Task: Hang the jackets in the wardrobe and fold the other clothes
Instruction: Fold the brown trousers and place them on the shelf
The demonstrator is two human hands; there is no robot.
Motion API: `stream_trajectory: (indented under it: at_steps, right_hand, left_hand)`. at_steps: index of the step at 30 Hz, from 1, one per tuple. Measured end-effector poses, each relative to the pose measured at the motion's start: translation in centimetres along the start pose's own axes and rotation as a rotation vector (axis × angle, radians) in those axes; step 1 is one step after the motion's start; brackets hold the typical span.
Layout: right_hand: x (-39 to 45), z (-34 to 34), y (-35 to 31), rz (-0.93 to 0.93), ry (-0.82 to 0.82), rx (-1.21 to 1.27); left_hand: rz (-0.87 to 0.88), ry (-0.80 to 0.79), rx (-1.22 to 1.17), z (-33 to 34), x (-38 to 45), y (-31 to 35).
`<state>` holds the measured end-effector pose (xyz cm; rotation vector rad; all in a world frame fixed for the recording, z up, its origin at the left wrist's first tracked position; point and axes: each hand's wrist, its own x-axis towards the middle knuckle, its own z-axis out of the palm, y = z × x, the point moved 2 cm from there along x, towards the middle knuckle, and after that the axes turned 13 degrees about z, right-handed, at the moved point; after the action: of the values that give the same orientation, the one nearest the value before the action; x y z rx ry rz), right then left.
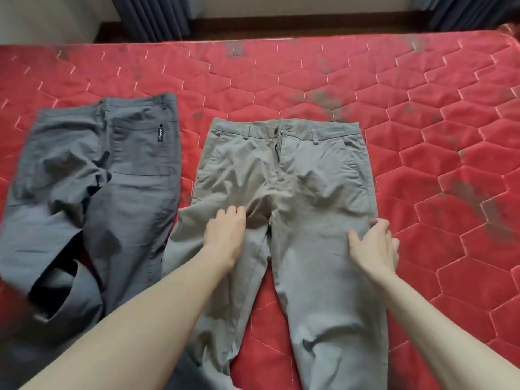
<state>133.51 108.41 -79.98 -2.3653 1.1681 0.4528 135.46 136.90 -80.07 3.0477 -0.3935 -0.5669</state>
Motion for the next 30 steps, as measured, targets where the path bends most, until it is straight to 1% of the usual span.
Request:
stream_trajectory:
  at_steps: [3,5,9,13,15,18,20,22,23,24,26,28,29,30]
  right_hand:
    - [-0.1,0.2,0.2,0.01,0.071,0.056]
    - [-0.2,0.0,0.4,0.016,0.098,0.078]
    - [-0.3,-0.8,1.7,0.047,-0.012,0.17]
    - [-2.9,-1.4,5.3,-0.05,0.009,0.107]
    - [-4.6,-1.8,8.0,-0.036,0.004,0.084]
    - [-7.1,-2.1,12.7,0.013,-0.009,0.056]
    - [-8.6,-2.1,15.6,0.043,-0.046,0.06]
    - [-9.5,-2.1,17.7,0.068,-0.108,0.048]
    - [-9.7,-2.3,18.3,0.081,-0.134,0.034]
    - [-9.7,-2.5,18.5,0.088,-0.149,0.022]
    - [-9.4,-3.0,18.0,0.073,-0.152,0.023]
    - [-8.4,-3.5,16.7,0.039,-0.129,0.055]
    - [-7.7,-3.7,15.9,0.026,-0.116,0.064]
    - [-7.0,-3.8,15.0,0.008,-0.11,0.065]
  left_hand:
    - [0.03,0.021,-0.033,0.2,-0.4,0.4]
    - [0.043,-0.018,-0.05,0.6,-1.4,1.3]
    - [0.082,-0.026,-0.1,1.6,-3.8,3.9]
    - [0.078,-0.083,-0.11,3.3,-7.7,6.5]
    - [0.1,-0.136,-0.086,4.1,-10.2,7.9]
    - [0.148,-0.278,-0.091,5.0,-14.4,10.0]
    - [0.189,-0.361,-0.11,5.1,-16.8,11.4]
    - [0.204,-0.402,-0.134,5.2,-18.4,12.1]
    - [0.204,-0.38,-0.155,5.1,-18.9,12.2]
    - [0.195,-0.312,-0.192,4.8,-19.2,12.1]
    - [0.155,-0.071,-0.257,4.4,-19.1,11.4]
    - [0.107,0.182,-0.235,4.3,-18.1,10.0]
    - [0.07,0.269,-0.187,4.2,-17.4,9.1]
    - [0.014,0.304,-0.148,3.9,-16.4,8.1]
